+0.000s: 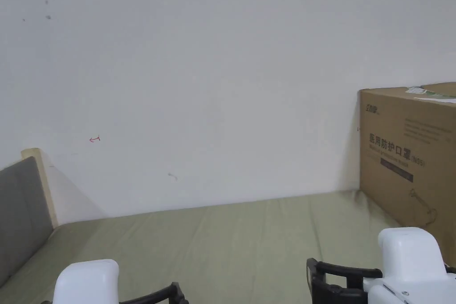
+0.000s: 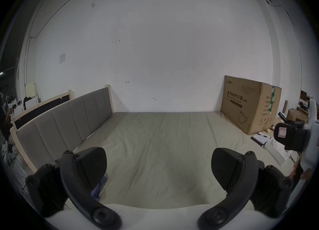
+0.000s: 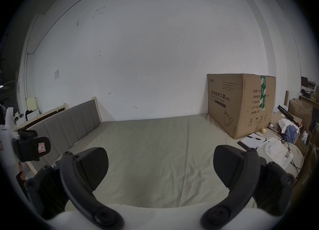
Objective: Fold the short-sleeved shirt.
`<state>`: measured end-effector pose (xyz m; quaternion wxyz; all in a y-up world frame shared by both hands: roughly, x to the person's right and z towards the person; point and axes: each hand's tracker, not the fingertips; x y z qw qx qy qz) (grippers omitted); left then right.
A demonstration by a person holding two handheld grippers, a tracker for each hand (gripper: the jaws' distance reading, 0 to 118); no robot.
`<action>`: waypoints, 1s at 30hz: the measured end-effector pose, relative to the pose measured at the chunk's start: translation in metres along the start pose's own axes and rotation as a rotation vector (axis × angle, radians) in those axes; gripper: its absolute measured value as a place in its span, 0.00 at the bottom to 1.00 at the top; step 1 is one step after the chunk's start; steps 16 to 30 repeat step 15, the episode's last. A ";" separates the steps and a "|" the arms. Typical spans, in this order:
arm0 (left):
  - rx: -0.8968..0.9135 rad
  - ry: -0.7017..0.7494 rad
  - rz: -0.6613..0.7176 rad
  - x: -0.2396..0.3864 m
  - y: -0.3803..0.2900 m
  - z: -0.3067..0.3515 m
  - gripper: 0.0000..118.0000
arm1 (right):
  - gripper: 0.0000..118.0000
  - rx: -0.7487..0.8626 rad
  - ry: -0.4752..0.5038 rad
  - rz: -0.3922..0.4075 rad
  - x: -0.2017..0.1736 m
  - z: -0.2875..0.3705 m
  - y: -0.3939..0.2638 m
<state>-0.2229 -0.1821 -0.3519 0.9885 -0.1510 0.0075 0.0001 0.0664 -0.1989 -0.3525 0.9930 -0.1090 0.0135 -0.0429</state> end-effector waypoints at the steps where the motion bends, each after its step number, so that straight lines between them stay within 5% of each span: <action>1: 0.006 -0.014 0.003 0.000 0.001 0.000 1.00 | 1.00 -0.004 -0.008 0.005 -0.001 -0.001 0.000; 30: -0.029 0.007 0.024 0.003 0.001 -0.006 1.00 | 1.00 -0.029 -0.006 0.017 -0.008 -0.002 -0.007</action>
